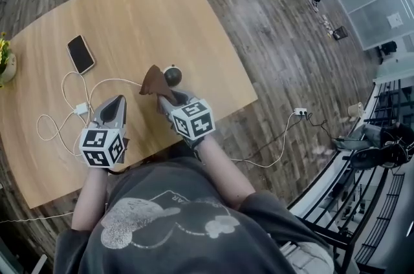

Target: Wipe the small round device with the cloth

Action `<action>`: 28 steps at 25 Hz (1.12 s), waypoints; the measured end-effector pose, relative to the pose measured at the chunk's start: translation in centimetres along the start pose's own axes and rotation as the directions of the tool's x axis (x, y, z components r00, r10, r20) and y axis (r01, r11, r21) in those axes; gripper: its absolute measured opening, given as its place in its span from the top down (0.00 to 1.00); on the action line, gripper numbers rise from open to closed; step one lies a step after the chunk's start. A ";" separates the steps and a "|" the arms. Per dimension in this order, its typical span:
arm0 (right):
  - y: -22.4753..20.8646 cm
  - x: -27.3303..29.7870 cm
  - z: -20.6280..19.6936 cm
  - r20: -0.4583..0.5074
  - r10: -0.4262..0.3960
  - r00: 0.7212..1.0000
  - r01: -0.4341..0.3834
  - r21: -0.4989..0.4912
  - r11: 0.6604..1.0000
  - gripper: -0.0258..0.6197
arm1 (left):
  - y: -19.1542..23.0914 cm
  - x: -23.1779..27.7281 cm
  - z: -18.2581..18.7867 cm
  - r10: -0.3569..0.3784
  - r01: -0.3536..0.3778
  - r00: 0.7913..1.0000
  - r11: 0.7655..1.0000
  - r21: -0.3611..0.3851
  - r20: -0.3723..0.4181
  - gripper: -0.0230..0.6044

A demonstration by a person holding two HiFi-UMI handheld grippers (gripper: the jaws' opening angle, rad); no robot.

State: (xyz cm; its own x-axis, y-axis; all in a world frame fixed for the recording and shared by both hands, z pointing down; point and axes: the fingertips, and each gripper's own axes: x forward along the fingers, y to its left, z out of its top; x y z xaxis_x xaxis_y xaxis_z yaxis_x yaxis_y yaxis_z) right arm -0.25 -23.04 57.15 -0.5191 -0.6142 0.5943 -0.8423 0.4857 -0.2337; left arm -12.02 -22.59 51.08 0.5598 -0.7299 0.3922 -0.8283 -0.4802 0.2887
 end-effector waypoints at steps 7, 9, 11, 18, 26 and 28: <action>-0.7 0.5 -4.2 -0.086 -0.063 0.994 0.071 0.094 0.993 0.84 | 0.6 -1.1 -0.9 -0.011 0.011 1.000 1.000 -0.006 -0.005 0.93; -1.0 0.2 -4.9 -0.100 -0.082 0.992 0.093 0.120 0.988 0.84 | 0.6 -1.3 -1.3 -0.022 0.021 1.000 1.000 -0.009 -0.011 0.93; -0.9 -0.3 -5.2 -0.100 -0.089 0.991 0.101 0.127 0.987 0.84 | 0.4 -1.4 -1.6 -0.036 0.036 0.999 0.999 -0.012 -0.015 0.93; 2.1 -3.9 -4.4 -0.024 -0.061 0.998 0.063 0.081 0.995 0.84 | -0.9 -1.1 -1.5 -0.099 0.099 0.995 0.995 0.004 -0.001 0.93; 2.8 -7.6 -5.2 0.031 -0.050 0.998 0.047 0.095 0.994 0.84 | -3.4 -0.9 -2.4 -0.128 0.128 0.992 0.992 -0.013 0.009 0.93; 2.8 -8.2 -5.9 0.037 -0.052 0.998 0.048 0.109 0.993 0.84 | -4.2 -1.2 -3.0 -0.141 0.141 0.990 0.990 0.001 -0.005 0.93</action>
State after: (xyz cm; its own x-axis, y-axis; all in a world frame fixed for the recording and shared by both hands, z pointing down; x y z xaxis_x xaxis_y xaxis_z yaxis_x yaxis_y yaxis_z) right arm 2.50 -12.92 56.17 -0.4796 -0.6615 0.5765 -0.8769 0.3854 -0.2873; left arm -9.09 -18.21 52.05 0.6710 -0.6524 0.3523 -0.7412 -0.5786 0.3403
